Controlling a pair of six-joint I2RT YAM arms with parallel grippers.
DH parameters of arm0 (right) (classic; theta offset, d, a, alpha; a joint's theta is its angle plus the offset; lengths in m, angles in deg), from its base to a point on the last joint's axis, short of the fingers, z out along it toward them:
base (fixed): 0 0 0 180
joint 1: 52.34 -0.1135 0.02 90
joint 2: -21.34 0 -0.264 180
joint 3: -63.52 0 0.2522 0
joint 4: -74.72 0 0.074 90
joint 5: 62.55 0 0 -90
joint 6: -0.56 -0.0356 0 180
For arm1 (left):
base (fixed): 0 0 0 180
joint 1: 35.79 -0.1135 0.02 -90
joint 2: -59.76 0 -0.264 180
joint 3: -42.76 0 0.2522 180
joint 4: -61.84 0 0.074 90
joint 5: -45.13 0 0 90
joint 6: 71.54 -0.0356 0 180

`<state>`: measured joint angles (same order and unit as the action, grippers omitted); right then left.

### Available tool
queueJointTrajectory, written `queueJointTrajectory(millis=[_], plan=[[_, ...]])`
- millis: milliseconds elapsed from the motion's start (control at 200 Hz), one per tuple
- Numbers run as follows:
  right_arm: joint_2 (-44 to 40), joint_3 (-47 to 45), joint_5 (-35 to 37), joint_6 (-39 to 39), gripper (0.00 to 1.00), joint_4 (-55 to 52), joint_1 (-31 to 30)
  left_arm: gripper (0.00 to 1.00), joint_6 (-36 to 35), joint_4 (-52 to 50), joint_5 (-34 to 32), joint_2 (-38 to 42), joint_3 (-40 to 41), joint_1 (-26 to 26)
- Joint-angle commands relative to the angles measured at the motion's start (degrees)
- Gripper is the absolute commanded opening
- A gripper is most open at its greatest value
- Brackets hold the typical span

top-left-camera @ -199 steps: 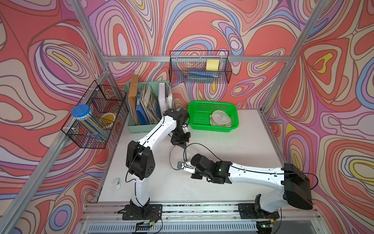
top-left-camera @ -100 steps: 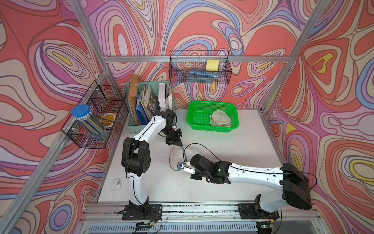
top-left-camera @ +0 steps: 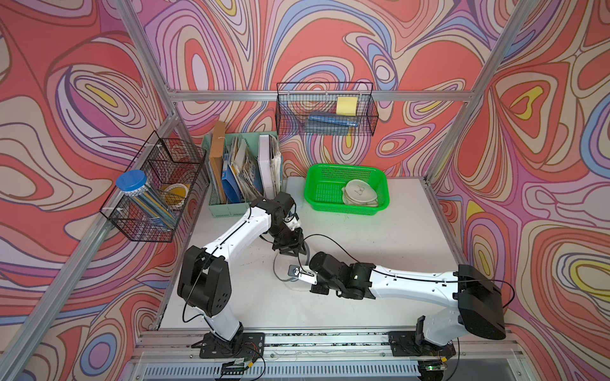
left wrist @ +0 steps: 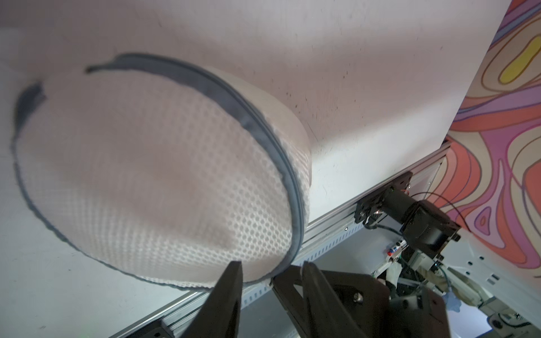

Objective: Turn the laundry bag inside out
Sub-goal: Zip the zipper on the laundry bag.

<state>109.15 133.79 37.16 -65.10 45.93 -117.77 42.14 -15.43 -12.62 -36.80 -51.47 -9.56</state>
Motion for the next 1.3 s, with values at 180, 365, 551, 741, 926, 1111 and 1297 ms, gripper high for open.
queueJointTrajectory(millis=[180,365,551,741,926,1111,1297], plan=[[-0.2,0.3,-1.4,-1.1,0.0,-0.7,0.3,0.43,-5.0,-1.5,-5.0,-2.9,-2.2,4.6],[-0.5,0.2,-1.2,-1.7,0.0,-1.1,0.3,0.36,-5.9,-3.3,-9.9,-5.5,-4.0,8.4],[-1.2,-0.2,-1.3,-1.8,0.0,-1.6,0.3,0.0,-5.0,-4.5,-14.4,-6.1,-6.0,9.1],[-1.7,-0.1,-1.9,-1.4,0.0,-2.6,0.2,0.0,-2.0,-6.5,-14.5,-8.8,-12.0,7.3],[-2.0,-0.2,-2.6,-1.9,0.0,-3.1,0.2,0.0,5.9,-3.0,-7.0,-10.4,-14.0,-1.4],[-1.8,-0.6,-3.8,-3.3,0.0,-2.7,0.2,0.0,14.4,3.3,-2.6,-9.8,-11.5,-9.1],[-1.0,-0.4,-3.3,-3.2,0.0,-2.5,0.2,0.0,20.3,10.3,0.4,-7.6,-5.9,-14.6]])
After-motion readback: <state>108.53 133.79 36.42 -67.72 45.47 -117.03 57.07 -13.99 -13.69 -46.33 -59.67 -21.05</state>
